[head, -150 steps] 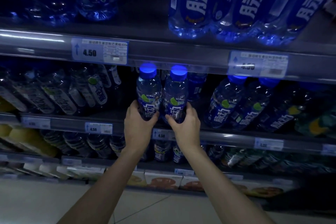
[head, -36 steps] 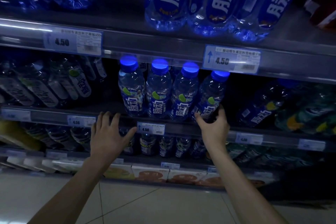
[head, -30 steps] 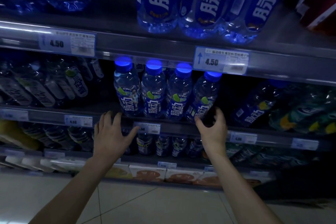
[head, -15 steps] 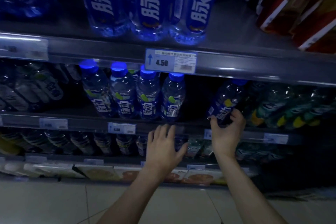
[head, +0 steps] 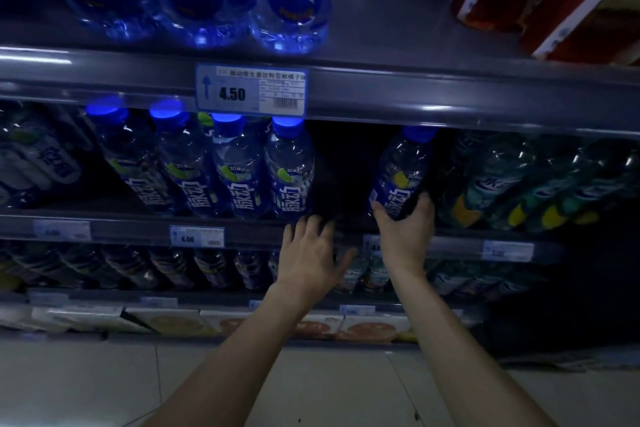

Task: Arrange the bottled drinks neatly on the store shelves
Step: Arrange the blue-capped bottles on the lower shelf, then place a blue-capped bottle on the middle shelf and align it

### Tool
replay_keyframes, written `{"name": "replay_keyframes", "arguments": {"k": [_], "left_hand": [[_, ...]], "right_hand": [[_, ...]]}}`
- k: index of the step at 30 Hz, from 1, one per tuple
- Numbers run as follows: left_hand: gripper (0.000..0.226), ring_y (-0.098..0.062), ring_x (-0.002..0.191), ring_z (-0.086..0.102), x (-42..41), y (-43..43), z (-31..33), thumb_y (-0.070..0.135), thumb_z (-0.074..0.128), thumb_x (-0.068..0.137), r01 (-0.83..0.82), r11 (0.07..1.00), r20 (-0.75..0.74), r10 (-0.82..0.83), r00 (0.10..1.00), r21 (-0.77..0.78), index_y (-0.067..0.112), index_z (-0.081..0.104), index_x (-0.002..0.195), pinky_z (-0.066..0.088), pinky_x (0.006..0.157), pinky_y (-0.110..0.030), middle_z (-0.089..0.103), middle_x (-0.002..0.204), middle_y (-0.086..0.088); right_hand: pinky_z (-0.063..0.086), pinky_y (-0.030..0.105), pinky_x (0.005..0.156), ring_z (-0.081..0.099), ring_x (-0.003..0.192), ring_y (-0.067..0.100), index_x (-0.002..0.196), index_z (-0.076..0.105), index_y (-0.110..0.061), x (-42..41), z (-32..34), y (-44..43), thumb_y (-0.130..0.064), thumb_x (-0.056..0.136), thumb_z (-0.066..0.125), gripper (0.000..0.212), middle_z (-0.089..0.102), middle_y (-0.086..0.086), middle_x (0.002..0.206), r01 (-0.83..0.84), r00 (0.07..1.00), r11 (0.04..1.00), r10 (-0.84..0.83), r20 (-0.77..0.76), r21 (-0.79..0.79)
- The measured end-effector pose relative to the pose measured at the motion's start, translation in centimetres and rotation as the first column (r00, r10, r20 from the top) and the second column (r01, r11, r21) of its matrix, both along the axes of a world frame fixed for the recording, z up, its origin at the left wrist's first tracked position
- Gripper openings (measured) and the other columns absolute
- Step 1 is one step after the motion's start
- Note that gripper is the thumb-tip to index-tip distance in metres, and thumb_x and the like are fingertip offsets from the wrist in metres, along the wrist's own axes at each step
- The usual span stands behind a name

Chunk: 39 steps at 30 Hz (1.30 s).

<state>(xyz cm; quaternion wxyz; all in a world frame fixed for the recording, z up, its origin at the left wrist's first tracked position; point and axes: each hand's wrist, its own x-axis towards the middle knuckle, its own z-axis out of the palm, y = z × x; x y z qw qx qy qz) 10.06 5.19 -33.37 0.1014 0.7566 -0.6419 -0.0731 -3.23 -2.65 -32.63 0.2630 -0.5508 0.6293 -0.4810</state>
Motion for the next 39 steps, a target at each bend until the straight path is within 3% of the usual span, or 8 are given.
{"name": "replay_keyframes", "arguments": {"k": [4, 8, 14, 19, 24, 28, 32, 39], "left_hand": [[0.069, -0.028, 0.132, 0.033, -0.1, 0.0, -0.1, 0.065, 0.036, 0.09, -0.014, 1.0, 0.006, 0.014, 1.0, -0.017, 0.019, 0.042, 0.141, 0.023, 0.112, -0.047, 0.041, 0.141, -0.007], [0.07, -0.029, 0.133, 0.032, -0.3, 0.0, 0.4, 0.065, 0.036, 0.09, -0.026, 1.0, -0.028, 0.026, 0.999, -0.007, 0.019, 0.041, 0.141, 0.022, 0.112, -0.047, 0.041, 0.142, -0.007], [0.07, -0.026, 0.134, 0.033, 0.1, 1.0, 2.3, 0.065, 0.034, 0.088, -0.001, 0.993, -0.044, -0.005, 0.999, -0.117, 0.02, 0.04, 0.141, 0.025, 0.112, -0.044, 0.043, 0.141, -0.005], [0.068, -0.024, 0.133, 0.036, 1.1, 2.4, 4.6, 0.063, 0.04, 0.089, -0.019, 0.975, -0.049, 0.008, 0.999, -0.222, 0.018, 0.044, 0.139, 0.026, 0.111, -0.04, 0.046, 0.139, -0.004], [0.065, -0.025, 0.129, 0.043, 2.3, 4.7, 8.9, 0.059, 0.048, 0.087, -0.021, 0.945, -0.054, 0.003, 0.999, -0.326, 0.016, 0.048, 0.137, 0.034, 0.109, -0.041, 0.052, 0.135, -0.006], [0.061, -0.025, 0.128, 0.045, 3.4, 7.0, 13.5, 0.055, 0.051, 0.089, 0.008, 0.917, -0.038, -0.025, 0.999, -0.399, 0.015, 0.05, 0.135, 0.036, 0.109, -0.04, 0.053, 0.132, -0.007], [0.057, -0.026, 0.124, 0.05, 4.4, 8.3, 18.7, 0.05, 0.054, 0.09, 0.08, 0.863, 0.017, -0.083, 0.996, -0.498, 0.011, 0.054, 0.132, 0.04, 0.106, -0.041, 0.057, 0.128, -0.008], [0.084, -0.031, 0.144, 0.016, 5.3, 7.9, 25.5, 0.066, 0.047, 0.086, 0.136, 0.936, 0.136, -0.096, 0.986, -0.324, 0.017, 0.023, 0.15, 0.018, 0.117, -0.047, 0.025, 0.154, -0.012]], "right_hand": [[0.028, -0.007, 0.066, 0.036, 0.09, -0.011, 0.133, 0.047, -0.009, 0.0, -0.2, -0.3, -0.029, 0.08, 0.077, 0.064, 0.047, -0.006, 0.111, -0.002, 1.0, 1.0, 0.002, -0.003, -0.012], [0.039, 0.013, 0.069, 0.056, 0.092, 0.013, 0.121, 0.055, -0.012, -0.3, -0.1, -0.4, -0.03, 0.075, 0.079, 0.054, 0.059, 0.003, 0.107, -0.015, 1.0, 1.0, 0.015, 0.007, -0.018], [0.05, 0.029, 0.088, 0.059, 0.107, 0.014, 0.124, 0.055, -0.017, -1.0, 0.4, 2.2, -0.025, 0.072, 0.083, 0.059, 0.06, 0.002, 0.117, -0.05, 0.998, 0.994, 0.052, 0.019, -0.098], [0.044, 0.012, 0.087, 0.058, 0.106, 0.012, 0.123, 0.057, -0.01, -1.7, 1.2, 6.6, -0.016, 0.069, 0.084, 0.061, 0.062, 0.003, 0.114, -0.143, 0.989, 0.977, 0.136, -0.059, -0.16], [0.046, 0.02, 0.09, 0.058, 0.108, 0.015, 0.126, 0.057, -0.005, -1.9, 3.7, 11.0, -0.012, 0.065, 0.087, 0.068, 0.062, 0.006, 0.119, -0.148, 0.987, 0.97, 0.135, -0.083, -0.191], [0.049, 0.023, 0.087, 0.06, 0.104, 0.014, 0.128, 0.056, -0.012, -1.6, 8.2, 13.4, -0.027, 0.07, 0.084, 0.066, 0.061, 0.002, 0.118, -0.131, 0.991, 0.978, 0.128, -0.029, -0.161], [0.042, 0.004, 0.076, 0.059, 0.089, 0.003, 0.118, 0.06, -0.013, -1.3, 14.2, 14.2, -0.029, 0.068, 0.084, 0.057, 0.062, -0.001, 0.106, -0.123, 0.992, 0.965, 0.126, -0.003, -0.232], [0.044, 0.016, 0.068, 0.06, 0.087, 0.009, 0.11, 0.063, -0.024, 0.1, 23.0, 13.2, -0.041, 0.073, 0.078, 0.043, 0.059, -0.006, 0.1, -0.139, 0.99, 0.971, 0.142, 0.005, -0.193]]}}
